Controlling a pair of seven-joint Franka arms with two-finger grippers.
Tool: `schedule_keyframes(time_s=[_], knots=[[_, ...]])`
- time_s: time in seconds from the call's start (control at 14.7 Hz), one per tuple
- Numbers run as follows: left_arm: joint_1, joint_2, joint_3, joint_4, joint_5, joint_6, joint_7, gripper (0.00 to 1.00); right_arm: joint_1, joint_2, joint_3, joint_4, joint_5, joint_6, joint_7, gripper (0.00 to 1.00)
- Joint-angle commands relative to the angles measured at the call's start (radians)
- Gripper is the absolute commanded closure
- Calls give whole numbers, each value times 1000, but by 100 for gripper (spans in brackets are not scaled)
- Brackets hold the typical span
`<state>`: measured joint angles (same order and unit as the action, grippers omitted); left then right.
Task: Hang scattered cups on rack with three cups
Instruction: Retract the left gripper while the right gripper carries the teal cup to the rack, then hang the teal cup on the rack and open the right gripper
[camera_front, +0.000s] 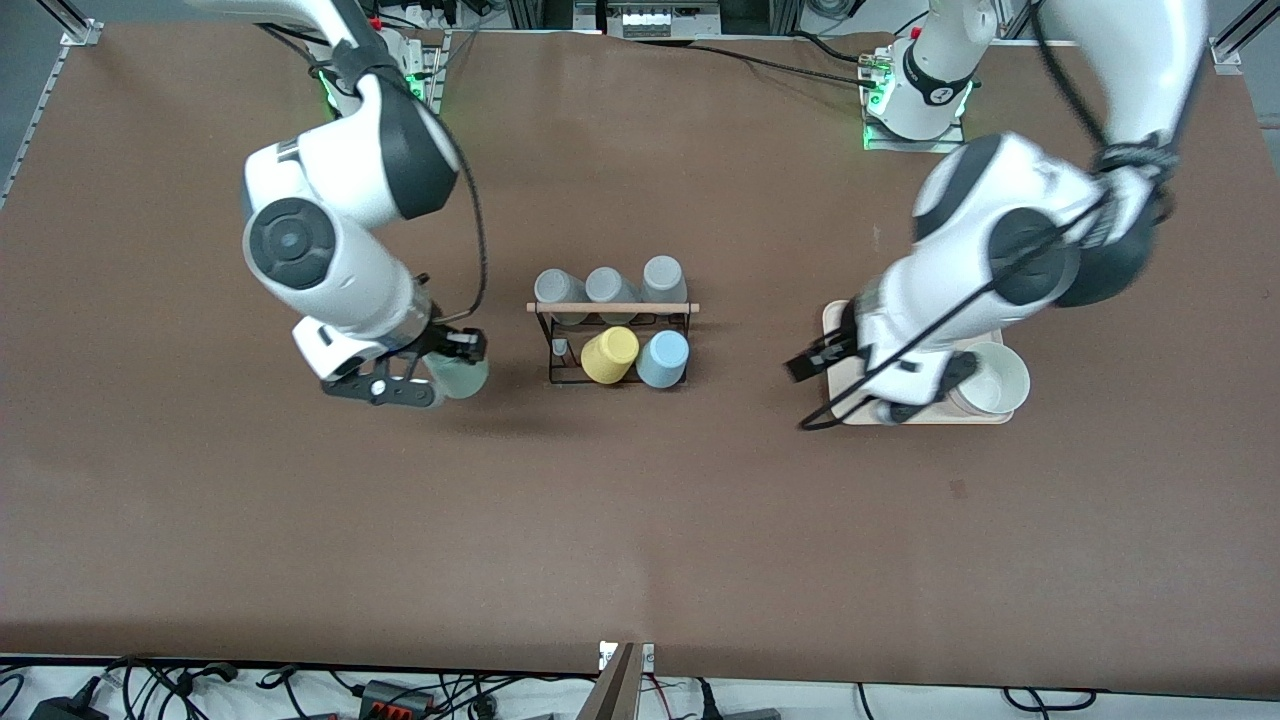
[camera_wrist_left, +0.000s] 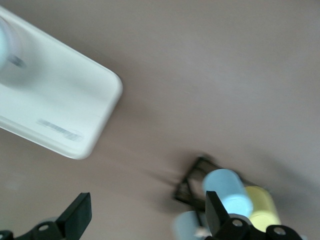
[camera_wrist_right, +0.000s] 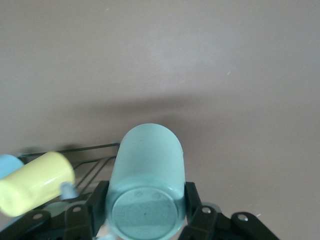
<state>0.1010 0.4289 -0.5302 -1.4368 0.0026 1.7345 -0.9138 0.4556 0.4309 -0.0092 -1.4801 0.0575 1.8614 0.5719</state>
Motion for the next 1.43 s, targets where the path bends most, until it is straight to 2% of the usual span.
schedule_keyframes(time_s=[0.0,0.07,0.27,0.41,0.61,0.68,0.81,0.88,1.09,1.36], knots=[[87,-96,-2,-25,19,-111,256,0,57,22,-8,41,12,-13,86,64],[123,-140,1,-25,19,-125,336,0,72,25,-9,43,12,-10,109,64],[206,-174,-2,-13,19,-174,577,0,116,67,-9,76,10,-5,192,63],[218,-193,3,33,33,-248,604,0,138,107,-9,109,8,-1,233,63],[240,-202,-5,13,60,-250,609,0,161,146,-9,118,8,31,255,63],[243,-251,-10,-52,59,-240,604,0,166,155,-9,118,8,35,253,63],[243,-402,-13,-266,57,-105,608,0,166,170,-9,116,8,36,253,63],[243,-424,-10,-295,57,-86,621,0,166,181,-9,115,8,39,255,63],[244,-385,3,-225,60,-108,740,0,167,215,-9,113,10,80,258,63],[273,-374,10,-191,60,-121,747,0,175,239,-9,110,10,88,258,63]])
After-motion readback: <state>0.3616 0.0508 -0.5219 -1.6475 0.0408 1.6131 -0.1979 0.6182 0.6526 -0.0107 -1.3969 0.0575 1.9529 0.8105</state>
